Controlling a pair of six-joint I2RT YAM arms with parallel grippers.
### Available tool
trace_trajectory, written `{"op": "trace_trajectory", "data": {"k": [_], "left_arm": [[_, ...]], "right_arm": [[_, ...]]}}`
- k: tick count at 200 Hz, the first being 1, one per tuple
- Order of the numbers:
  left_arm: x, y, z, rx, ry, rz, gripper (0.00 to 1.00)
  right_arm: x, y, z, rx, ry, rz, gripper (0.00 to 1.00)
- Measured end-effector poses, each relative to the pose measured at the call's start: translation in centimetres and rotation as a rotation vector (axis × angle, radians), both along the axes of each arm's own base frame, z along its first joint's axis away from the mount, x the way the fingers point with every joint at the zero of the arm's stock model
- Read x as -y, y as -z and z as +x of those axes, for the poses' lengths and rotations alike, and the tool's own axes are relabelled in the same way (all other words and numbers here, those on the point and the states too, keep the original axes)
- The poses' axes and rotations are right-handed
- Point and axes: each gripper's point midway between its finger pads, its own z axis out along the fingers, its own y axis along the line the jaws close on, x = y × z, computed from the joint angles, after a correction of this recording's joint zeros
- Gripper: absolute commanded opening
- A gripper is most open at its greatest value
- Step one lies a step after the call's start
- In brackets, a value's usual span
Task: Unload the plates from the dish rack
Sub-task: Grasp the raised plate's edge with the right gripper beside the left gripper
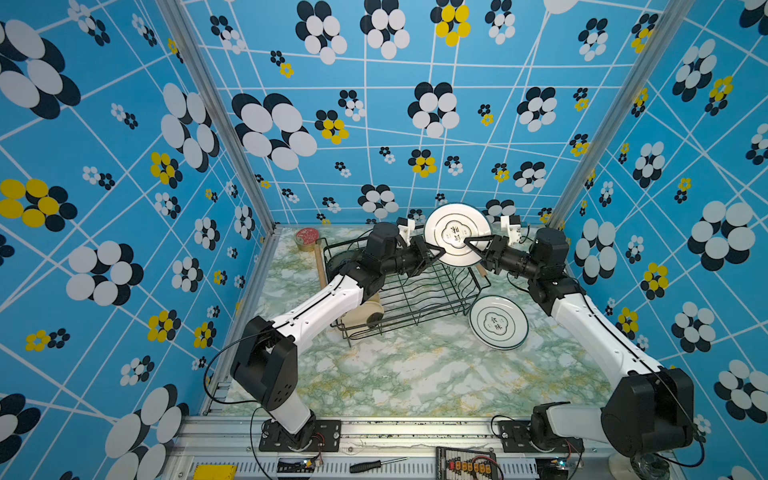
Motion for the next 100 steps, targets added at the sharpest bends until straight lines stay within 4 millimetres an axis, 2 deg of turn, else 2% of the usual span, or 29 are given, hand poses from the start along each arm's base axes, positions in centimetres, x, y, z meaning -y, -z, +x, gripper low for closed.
{"op": "trace_trajectory", "data": {"k": [57,89,100], "left_arm": [[0.4,0.3,0.3,-0.005,0.006,-0.014,0.12],[0.5,0.9,0.5,-0.024,0.005,-0.012,0.21],[0.6,0.9,0.5,-0.022,0.007,-0.014,0.23]], "right_arm": [[-0.1,1.1,0.6,-0.037,0.001,0.002,0.16],[-0.1,0.7,0.7,-0.022,0.0,0.011,0.12],[-0.2,0.8,0.8,-0.027,-0.002,0.011,0.07]]}}
